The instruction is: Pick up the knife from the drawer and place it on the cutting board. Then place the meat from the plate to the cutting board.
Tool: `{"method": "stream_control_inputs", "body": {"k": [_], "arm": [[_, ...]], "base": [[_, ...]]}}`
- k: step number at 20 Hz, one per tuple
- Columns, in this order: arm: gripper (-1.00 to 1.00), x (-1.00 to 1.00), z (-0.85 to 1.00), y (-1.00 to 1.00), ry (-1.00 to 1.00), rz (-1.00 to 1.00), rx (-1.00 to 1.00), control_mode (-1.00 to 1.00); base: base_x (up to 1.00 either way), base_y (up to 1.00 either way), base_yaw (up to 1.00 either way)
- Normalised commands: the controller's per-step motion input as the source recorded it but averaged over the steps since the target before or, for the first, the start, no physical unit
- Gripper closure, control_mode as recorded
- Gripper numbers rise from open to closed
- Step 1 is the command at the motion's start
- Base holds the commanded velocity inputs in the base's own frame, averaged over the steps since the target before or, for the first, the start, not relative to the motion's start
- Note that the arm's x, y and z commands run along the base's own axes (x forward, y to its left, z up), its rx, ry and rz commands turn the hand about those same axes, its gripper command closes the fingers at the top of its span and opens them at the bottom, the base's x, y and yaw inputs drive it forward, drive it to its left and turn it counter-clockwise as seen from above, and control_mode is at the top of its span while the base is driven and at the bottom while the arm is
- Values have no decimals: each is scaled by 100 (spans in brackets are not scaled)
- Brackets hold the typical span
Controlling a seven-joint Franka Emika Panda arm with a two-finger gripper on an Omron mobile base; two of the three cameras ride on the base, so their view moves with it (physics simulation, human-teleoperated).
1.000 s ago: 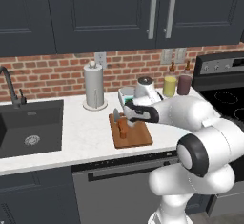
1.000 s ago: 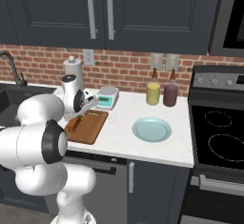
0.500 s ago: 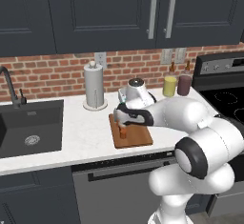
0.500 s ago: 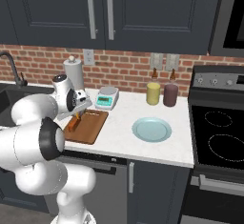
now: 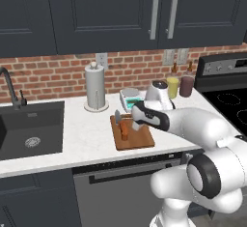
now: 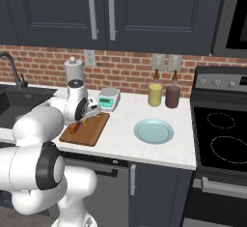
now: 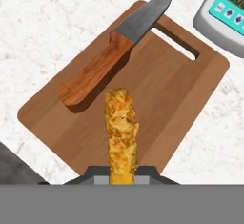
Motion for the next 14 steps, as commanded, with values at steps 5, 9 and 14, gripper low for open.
{"method": "stream_control_inputs", "body": {"k": [5,9,14], "arm": [[100,10,-12,0,0,0,5,-100],[100,34,0,5,0,0,0,-100],[-100,26,-1,23,0,0,-1,-100]], "base": [[0,0,0],[0,0,0],[0,0,0]]}}
